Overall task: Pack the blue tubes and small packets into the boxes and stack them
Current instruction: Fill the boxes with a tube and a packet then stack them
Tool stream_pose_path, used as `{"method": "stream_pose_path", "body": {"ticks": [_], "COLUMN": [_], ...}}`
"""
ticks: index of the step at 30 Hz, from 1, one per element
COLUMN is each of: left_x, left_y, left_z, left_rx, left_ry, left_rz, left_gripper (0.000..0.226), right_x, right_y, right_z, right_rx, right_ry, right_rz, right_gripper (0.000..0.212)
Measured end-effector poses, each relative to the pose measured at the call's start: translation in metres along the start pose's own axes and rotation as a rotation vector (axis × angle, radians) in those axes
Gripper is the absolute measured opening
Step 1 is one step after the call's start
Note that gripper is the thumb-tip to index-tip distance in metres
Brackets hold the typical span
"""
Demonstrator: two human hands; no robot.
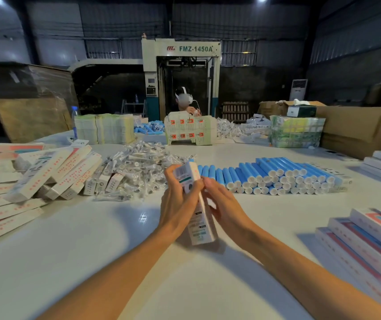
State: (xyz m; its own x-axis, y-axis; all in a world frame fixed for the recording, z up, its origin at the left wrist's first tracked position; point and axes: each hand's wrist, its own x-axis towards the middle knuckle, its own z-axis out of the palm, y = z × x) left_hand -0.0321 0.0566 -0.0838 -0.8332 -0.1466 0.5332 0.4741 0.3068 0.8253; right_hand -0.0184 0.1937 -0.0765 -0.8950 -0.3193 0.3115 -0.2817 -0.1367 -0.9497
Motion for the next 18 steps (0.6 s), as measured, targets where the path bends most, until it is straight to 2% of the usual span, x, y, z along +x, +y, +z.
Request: {"method": "stream_pose_path", "body": {"ticks": [4,8,13,15,18], "left_x": [0.002,0.003,0.006,0.005,0.003], "left_y": [-0.006,-0.010,-0.018,-0.022,-0.029], "left_z": [-0.001,-0.003,-0.003,-0.008,-0.009], "left_rx": [-0.022,-0.112,-0.065,-0.085,-0.086], "left_ry": [0.041,-0.060,-0.166,-0.160,-0.281], "left_rz": [-0.077,-0.101,-0.239,-0.229,-0.175], "left_gripper": [0.054,0.071,0.092,0.085,0.087], "right_x": [-0.007,-0.008,-0.008,-0.004,-0.004], "right_y": [0.016,0.019,0.009,0.001,-0.015], "right_z": [0.018,0.021,0.006,0.002,-0.010], "right_rx": [-0.027,-0.038,-0.155,-0.264,-0.445], "right_ry": [-0.070,-0.034,0.063,0.100,0.172], "right_rz": [0.106,0.088,0.099,0.098,0.113], "right_gripper": [0.050,0.045,0.035,0.040,0.058]}}
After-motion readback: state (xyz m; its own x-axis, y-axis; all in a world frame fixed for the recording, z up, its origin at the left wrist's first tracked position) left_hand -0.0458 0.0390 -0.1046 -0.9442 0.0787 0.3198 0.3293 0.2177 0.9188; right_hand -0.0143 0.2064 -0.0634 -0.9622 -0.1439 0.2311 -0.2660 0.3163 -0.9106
